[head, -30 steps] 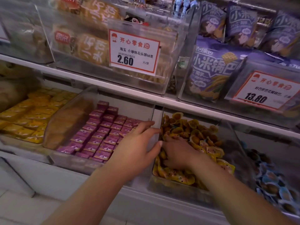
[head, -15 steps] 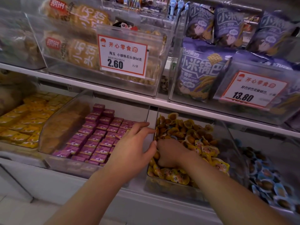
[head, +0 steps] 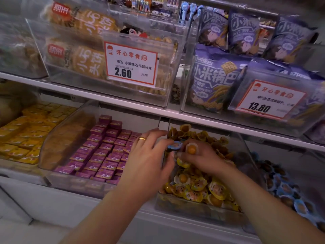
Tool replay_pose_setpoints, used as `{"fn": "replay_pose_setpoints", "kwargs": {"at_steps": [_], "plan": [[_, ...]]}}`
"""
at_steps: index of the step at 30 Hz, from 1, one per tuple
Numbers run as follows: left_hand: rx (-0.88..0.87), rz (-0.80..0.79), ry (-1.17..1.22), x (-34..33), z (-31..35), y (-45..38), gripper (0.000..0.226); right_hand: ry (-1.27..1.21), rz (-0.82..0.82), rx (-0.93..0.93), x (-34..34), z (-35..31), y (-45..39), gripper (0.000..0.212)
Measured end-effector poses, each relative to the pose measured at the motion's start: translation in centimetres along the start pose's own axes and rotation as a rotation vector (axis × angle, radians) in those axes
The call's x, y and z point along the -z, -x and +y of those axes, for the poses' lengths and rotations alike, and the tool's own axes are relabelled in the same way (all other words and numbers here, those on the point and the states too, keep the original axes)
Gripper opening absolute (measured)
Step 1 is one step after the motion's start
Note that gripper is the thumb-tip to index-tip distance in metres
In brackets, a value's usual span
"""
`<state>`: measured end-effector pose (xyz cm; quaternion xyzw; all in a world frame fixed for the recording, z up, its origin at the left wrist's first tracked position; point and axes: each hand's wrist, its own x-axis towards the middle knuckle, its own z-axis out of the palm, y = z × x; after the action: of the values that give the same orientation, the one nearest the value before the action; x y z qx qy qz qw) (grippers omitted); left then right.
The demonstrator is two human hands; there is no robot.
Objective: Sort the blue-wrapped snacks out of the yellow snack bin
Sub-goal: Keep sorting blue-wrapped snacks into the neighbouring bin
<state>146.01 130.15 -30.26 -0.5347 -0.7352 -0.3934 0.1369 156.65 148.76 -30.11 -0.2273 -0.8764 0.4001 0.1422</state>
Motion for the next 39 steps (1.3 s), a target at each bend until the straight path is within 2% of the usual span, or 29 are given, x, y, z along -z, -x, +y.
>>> {"fn": "replay_pose_setpoints", "kwargs": {"at_steps": [2,6,8,10,12,17,20,22,24,26,28,31,34,36,39], "plan": [[-0.08,0.029,0.071,-0.7,1.8,0.2,0.029,-0.128,0.056,0.011,1.6,-0.1,1.2,0.008],[-0.142,-0.106,0.138,-3.9,4.4,1.2,0.037,-0.148,0.041,0.016,3.9,0.2,3.1,0.006],[0.045,-0.156,0.27,-5.3,4.9,1.3,0.043,-0.181,0.063,0.019,4.8,0.5,3.9,0.005],[0.361,-0.248,0.566,-6.0,5.0,0.7,0.043,-0.19,0.091,0.03,5.4,0.8,4.8,0.004],[0.531,-0.29,0.816,-6.4,4.8,-0.3,0.037,-0.113,0.087,0.068,5.3,1.3,5.6,0.007],[0.408,-0.288,0.644,-6.0,4.6,-0.4,0.011,0.039,0.053,0.063,4.5,1.9,6.7,0.019],[0.208,-0.181,0.323,-5.2,4.7,0.1,0.013,0.339,0.037,0.002,5.0,1.9,6.9,0.025],[0.076,-0.075,0.227,-4.2,4.7,0.2,0.017,0.519,-0.047,-0.065,5.9,1.5,6.6,0.045],[0.06,-0.015,0.235,-2.6,4.7,0.3,0.018,0.498,-0.143,-0.135,6.5,0.8,5.8,0.061],[0.097,0.085,0.264,-0.9,4.2,0.3,0.019,0.385,-0.099,-0.122,6.2,0.0,4.4,0.052],[0.221,0.207,0.311,0.6,3.3,0.0,0.02,0.393,0.004,-0.052,4.7,-0.2,2.2,0.038],[0.548,0.295,0.604,1.6,2.3,-0.6,0.027,0.607,-0.096,-0.023,1.6,0.6,-1.2,0.041],[0.847,0.284,1.162,2.0,2.4,-1.2,0.028,0.857,-0.161,-0.062,-0.6,2.5,-3.9,0.065],[0.973,0.289,1.435,2.2,2.1,-1.5,0.029,0.897,-0.151,-0.097,-1.1,3.1,-5.3,0.076],[1.054,0.249,1.669,3.0,1.4,-1.6,0.031,0.953,-0.212,-0.143,-1.6,3.2,-6.7,0.081]]}}
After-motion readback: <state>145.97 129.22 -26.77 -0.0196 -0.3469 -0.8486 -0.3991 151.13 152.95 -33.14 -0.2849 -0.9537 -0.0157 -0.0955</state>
